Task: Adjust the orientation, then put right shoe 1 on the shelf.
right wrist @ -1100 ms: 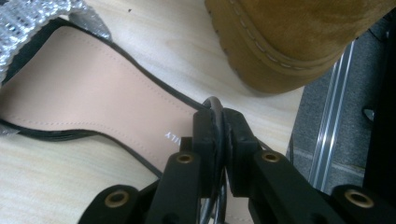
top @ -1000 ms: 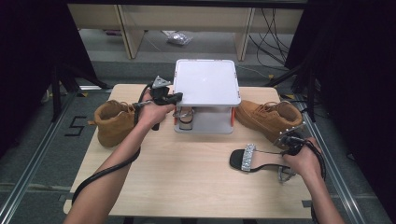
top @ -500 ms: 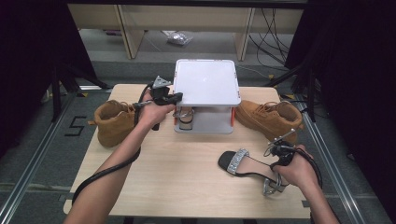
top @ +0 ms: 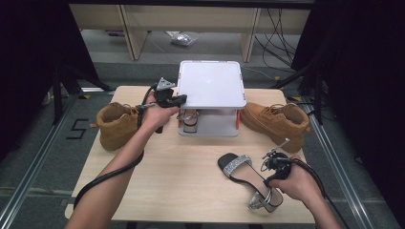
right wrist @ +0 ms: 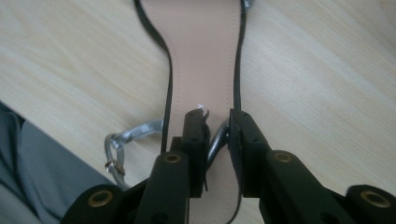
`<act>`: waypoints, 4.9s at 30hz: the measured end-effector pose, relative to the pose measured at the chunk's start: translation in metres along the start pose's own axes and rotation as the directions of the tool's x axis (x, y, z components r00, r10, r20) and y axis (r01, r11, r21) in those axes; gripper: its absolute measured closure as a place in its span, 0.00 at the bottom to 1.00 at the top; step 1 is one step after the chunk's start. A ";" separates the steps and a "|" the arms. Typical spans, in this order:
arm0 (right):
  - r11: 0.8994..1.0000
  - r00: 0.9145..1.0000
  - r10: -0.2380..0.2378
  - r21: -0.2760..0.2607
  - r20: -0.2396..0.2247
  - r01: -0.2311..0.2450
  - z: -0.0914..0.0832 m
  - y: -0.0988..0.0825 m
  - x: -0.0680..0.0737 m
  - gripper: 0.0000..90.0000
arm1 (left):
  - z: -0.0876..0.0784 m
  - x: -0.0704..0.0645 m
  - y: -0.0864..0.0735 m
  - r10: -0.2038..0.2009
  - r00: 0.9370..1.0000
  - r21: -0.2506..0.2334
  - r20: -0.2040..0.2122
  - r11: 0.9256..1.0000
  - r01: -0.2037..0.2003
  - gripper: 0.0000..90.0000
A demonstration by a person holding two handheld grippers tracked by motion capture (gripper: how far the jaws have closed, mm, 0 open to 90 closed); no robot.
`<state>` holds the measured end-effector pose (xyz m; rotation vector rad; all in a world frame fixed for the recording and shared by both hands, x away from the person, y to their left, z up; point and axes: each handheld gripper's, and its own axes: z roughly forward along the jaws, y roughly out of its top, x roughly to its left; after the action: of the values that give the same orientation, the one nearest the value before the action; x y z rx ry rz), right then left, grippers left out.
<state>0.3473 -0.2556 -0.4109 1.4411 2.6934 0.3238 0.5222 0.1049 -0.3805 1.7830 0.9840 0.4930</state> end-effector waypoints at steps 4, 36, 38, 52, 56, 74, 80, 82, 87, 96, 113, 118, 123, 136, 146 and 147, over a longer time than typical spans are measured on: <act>0.999 1.000 0.002 -0.038 -0.022 -0.003 -0.008 0.001 -0.002 0.80 | 0.000 0.000 0.000 0.002 1.000 0.001 -0.001 1.000 -0.002 1.00; 0.986 0.989 -0.134 0.087 -0.058 0.139 0.059 0.049 -0.002 0.38 | 0.000 0.000 0.000 0.011 1.000 0.003 -0.002 1.000 -0.011 1.00; 0.986 0.990 -0.137 0.093 -0.041 0.140 0.062 0.051 -0.001 0.38 | 0.000 0.000 0.000 0.011 1.000 0.003 -0.002 1.000 -0.011 1.00; 0.979 0.990 -0.137 0.147 -0.043 0.142 0.067 0.053 0.001 0.37 | 0.000 0.000 0.001 0.012 1.000 0.004 -0.002 1.000 -0.012 1.00; 0.980 0.993 -0.113 0.161 -0.027 0.116 0.067 0.052 0.003 0.38 | 0.000 0.000 0.001 0.010 1.000 0.005 -0.001 1.000 -0.010 1.00; 0.981 0.997 -0.078 0.180 -0.011 0.079 0.065 0.050 0.005 0.41 | 0.000 0.000 0.000 0.009 1.000 0.002 0.000 1.000 -0.009 1.00; 0.979 0.995 -0.103 0.175 -0.015 0.104 0.063 0.050 0.002 0.43 | 0.000 0.000 0.001 0.008 1.000 0.003 0.001 1.000 -0.008 1.00; 0.979 0.998 -0.067 0.193 0.003 0.065 0.062 0.051 0.007 0.42 | 0.000 0.000 0.001 0.007 1.000 0.003 0.002 1.000 -0.007 1.00; 0.977 0.996 -0.093 0.193 -0.011 0.093 0.066 0.050 0.002 0.42 | 0.000 0.000 0.001 0.008 1.000 0.003 0.001 1.000 -0.008 1.00; 0.969 0.995 -0.093 0.227 -0.021 0.095 0.074 0.050 0.002 0.45 | 0.000 0.000 0.000 0.003 1.000 0.002 0.002 1.000 -0.003 1.00; 0.984 0.988 0.153 0.089 0.007 -0.153 0.059 0.047 0.006 0.47 | 0.002 0.000 0.002 0.008 1.000 0.007 0.004 1.000 -0.008 1.00; 0.978 0.979 0.204 0.050 0.003 -0.204 0.051 0.055 0.006 0.47 | 0.001 -0.001 0.001 0.001 1.000 0.005 0.002 1.000 -0.001 1.00; 0.974 0.974 0.226 0.014 0.015 -0.227 0.050 0.063 0.004 0.47 | 0.002 -0.001 0.002 -0.007 1.000 0.007 -0.001 1.000 0.007 1.00; 0.963 0.964 0.267 -0.039 0.001 -0.267 0.052 0.078 0.003 0.47 | 0.002 -0.001 0.002 -0.013 1.000 0.008 0.000 1.000 0.013 1.00; 0.942 0.945 0.328 -0.069 -0.012 -0.328 0.053 0.108 0.005 0.47 | 0.002 0.000 0.002 -0.013 1.000 0.009 0.006 1.000 0.013 1.00; 0.940 0.943 0.332 -0.080 -0.013 -0.332 0.054 0.111 0.005 0.47 | 0.002 0.000 0.002 -0.010 1.000 0.011 0.006 1.000 0.010 1.00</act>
<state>0.4434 -0.1831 -0.4389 1.8680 2.3947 0.4455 0.5245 0.1039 -0.3793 1.7874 0.9930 0.4761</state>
